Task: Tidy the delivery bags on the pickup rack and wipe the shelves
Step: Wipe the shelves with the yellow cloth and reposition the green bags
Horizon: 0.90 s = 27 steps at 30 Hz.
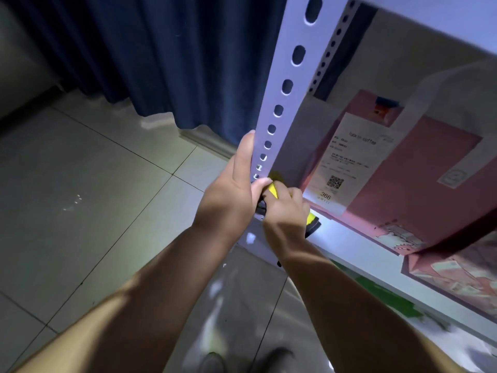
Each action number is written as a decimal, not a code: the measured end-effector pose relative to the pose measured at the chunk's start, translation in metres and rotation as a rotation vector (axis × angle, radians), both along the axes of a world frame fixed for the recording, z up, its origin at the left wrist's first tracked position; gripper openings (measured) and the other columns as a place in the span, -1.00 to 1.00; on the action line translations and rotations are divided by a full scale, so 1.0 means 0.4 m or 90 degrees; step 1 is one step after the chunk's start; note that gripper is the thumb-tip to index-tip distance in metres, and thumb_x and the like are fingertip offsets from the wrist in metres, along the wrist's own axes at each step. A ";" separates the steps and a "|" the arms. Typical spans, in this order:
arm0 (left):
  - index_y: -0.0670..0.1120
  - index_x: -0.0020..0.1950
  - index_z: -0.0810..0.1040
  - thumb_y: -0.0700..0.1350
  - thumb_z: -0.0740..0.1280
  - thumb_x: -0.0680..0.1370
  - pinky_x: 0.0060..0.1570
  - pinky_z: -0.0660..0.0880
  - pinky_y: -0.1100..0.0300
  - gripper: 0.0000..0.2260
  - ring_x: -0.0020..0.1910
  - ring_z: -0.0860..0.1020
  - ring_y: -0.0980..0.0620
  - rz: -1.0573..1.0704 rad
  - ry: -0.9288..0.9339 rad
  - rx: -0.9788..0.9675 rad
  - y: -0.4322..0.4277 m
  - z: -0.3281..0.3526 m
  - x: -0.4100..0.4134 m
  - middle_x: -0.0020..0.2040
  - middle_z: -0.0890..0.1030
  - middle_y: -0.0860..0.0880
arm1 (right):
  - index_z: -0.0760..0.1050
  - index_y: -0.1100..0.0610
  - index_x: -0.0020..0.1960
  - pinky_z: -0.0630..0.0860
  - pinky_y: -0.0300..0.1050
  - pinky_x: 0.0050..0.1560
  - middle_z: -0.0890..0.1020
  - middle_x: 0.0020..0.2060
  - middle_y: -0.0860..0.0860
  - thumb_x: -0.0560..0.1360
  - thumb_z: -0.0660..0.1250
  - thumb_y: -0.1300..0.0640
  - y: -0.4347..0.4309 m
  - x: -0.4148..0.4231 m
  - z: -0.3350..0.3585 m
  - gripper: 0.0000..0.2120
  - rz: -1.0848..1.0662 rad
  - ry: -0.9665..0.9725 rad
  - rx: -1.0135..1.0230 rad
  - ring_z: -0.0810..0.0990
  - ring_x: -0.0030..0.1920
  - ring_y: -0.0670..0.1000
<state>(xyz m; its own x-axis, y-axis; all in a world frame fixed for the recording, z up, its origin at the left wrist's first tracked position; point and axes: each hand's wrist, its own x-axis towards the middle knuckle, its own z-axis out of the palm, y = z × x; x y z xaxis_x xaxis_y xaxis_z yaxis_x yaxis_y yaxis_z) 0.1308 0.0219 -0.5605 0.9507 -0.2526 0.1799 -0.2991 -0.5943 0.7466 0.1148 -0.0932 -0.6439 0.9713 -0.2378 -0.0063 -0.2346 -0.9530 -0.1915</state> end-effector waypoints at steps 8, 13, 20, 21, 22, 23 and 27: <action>0.08 0.47 0.14 -0.08 0.25 0.56 -0.07 0.35 0.29 -0.48 -0.02 0.46 0.06 0.004 0.056 -0.053 -0.007 -0.012 -0.007 0.23 0.48 0.08 | 0.59 0.02 0.00 0.33 -0.08 -0.33 0.62 0.02 0.00 0.10 0.52 0.20 -0.010 -0.056 -0.001 -0.53 -0.010 0.014 -0.084 0.52 -0.15 0.20; 0.13 0.44 0.15 -0.08 0.22 0.56 -0.06 0.41 0.17 -0.52 -0.03 0.43 0.03 0.013 0.058 -0.059 -0.009 -0.014 -0.012 0.19 0.48 0.13 | 0.46 -0.03 0.21 0.31 0.00 -0.02 0.40 0.27 -0.08 0.53 0.09 0.13 -0.009 0.013 -0.009 -0.69 -0.030 0.054 -0.009 0.31 0.12 0.13; 0.13 0.36 0.18 -0.10 0.20 0.57 -0.16 0.34 0.22 -0.60 -0.12 0.44 0.01 0.010 0.037 -0.059 -0.010 0.004 -0.022 0.08 0.50 0.09 | 0.61 0.02 -0.07 0.22 -0.16 -0.38 0.64 -0.08 0.00 -0.01 0.54 0.20 0.000 -0.099 -0.016 -0.50 -0.020 -0.010 -0.101 0.50 -0.29 0.17; 0.13 0.35 0.18 -0.11 0.20 0.57 -0.15 0.38 0.18 -0.61 -0.10 0.45 -0.01 0.009 0.041 -0.060 -0.009 0.008 -0.025 0.08 0.50 0.08 | 0.61 0.01 -0.08 0.21 -0.17 -0.39 0.64 -0.09 -0.02 -0.03 0.57 0.18 -0.004 -0.112 -0.014 -0.49 -0.018 -0.006 -0.107 0.49 -0.30 0.16; 0.13 0.34 0.18 -0.11 0.20 0.57 -0.12 0.42 0.13 -0.61 -0.06 0.48 -0.02 0.008 0.051 -0.064 -0.006 0.010 -0.028 0.09 0.51 0.09 | 0.60 -0.01 -0.08 0.20 -0.17 -0.39 0.63 -0.09 -0.04 -0.01 0.59 0.14 -0.006 -0.123 -0.010 -0.50 -0.017 0.006 -0.103 0.48 -0.29 0.15; 0.12 0.34 0.20 -0.12 0.20 0.56 -0.06 0.45 0.10 -0.61 0.00 0.49 -0.02 0.009 0.062 -0.069 -0.003 0.008 -0.032 0.12 0.51 0.08 | 0.59 -0.03 -0.05 0.21 -0.16 -0.37 0.61 -0.05 -0.05 0.07 0.59 0.11 -0.009 -0.131 -0.004 -0.53 -0.016 0.023 -0.093 0.48 -0.24 0.15; 0.03 0.42 0.24 -0.09 0.23 0.56 0.10 0.39 0.14 -0.57 0.18 0.45 -0.01 0.021 0.124 -0.003 0.022 -0.014 -0.081 0.30 0.42 0.04 | 0.45 -0.10 0.21 0.33 -0.08 -0.15 0.45 0.21 -0.09 0.46 0.29 0.18 -0.039 -0.172 0.018 -0.64 0.001 0.105 -0.019 0.35 0.03 0.14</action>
